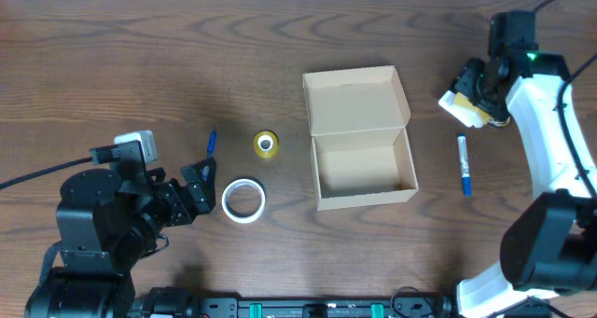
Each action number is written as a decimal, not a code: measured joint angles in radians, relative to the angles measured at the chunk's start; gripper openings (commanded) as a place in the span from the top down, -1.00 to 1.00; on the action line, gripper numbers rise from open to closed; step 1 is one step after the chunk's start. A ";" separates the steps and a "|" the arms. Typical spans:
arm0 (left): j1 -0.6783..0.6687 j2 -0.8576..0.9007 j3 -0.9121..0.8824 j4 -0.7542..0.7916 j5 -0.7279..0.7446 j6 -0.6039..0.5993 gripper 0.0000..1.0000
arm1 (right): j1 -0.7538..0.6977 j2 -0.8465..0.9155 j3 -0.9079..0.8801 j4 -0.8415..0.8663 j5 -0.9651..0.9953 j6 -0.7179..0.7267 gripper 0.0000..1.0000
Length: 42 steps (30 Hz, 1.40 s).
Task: Pack container
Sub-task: 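Carry the notepad with the right gripper over the cardboard box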
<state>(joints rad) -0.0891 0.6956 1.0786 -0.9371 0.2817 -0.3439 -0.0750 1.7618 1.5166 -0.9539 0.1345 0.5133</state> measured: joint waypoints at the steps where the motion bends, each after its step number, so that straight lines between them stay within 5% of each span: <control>1: 0.000 0.000 0.000 -0.001 0.000 0.000 -0.91 | 0.011 0.000 0.017 -0.017 0.000 -0.019 -0.42; 17: 0.000 0.000 0.000 -0.010 0.000 0.001 -0.91 | 0.350 -0.146 0.098 -0.172 0.005 -0.169 -0.41; 30: 0.000 0.000 0.000 -0.050 -0.007 0.005 -0.91 | 0.467 -0.150 0.100 -0.328 0.067 -0.129 -0.41; 42: 0.000 0.000 0.000 -0.051 -0.029 0.031 -0.91 | 0.534 -0.151 -0.058 -0.254 0.084 -0.096 -0.46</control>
<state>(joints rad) -0.0891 0.6956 1.0786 -0.9878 0.2523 -0.3134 0.4595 1.6108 1.4590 -1.2076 0.2180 0.4175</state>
